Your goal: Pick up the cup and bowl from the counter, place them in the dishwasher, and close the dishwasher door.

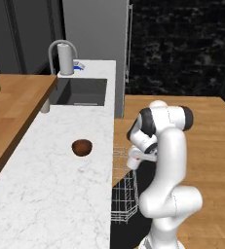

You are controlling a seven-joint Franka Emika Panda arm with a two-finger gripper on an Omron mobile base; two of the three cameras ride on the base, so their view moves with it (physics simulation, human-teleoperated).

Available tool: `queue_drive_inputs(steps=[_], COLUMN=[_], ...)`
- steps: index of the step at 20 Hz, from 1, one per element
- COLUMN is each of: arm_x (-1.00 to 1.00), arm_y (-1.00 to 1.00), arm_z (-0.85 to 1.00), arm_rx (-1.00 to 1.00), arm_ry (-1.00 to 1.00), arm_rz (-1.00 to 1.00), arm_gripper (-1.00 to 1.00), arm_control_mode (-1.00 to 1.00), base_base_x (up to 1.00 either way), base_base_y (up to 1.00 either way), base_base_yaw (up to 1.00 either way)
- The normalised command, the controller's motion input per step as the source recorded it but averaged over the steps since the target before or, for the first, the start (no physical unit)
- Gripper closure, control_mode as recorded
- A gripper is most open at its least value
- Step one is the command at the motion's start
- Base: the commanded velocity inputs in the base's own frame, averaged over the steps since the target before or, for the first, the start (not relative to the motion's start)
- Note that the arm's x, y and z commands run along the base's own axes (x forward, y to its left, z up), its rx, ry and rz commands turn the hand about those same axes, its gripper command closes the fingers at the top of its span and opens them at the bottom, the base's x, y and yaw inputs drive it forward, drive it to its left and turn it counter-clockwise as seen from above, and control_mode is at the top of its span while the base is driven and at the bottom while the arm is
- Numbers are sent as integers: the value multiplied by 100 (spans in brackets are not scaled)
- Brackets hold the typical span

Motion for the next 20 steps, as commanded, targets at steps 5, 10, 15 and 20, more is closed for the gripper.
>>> queue_drive_inputs(steps=[5,10,15,20], arm_x=[24,31,22,23], arm_y=[13,9,5,6], arm_z=[-50,-44,-36,-40], arm_rx=[0,0,0,0], arm_ry=[0,0,0,0], arm_rz=[0,0,0,0], arm_gripper=[100,100,100,100], arm_control_mode=[-100,-100,-100,-100], base_base_x=[0,0,0,0], base_base_y=[0,0,0,0], base_base_yaw=[0,0,0,0])
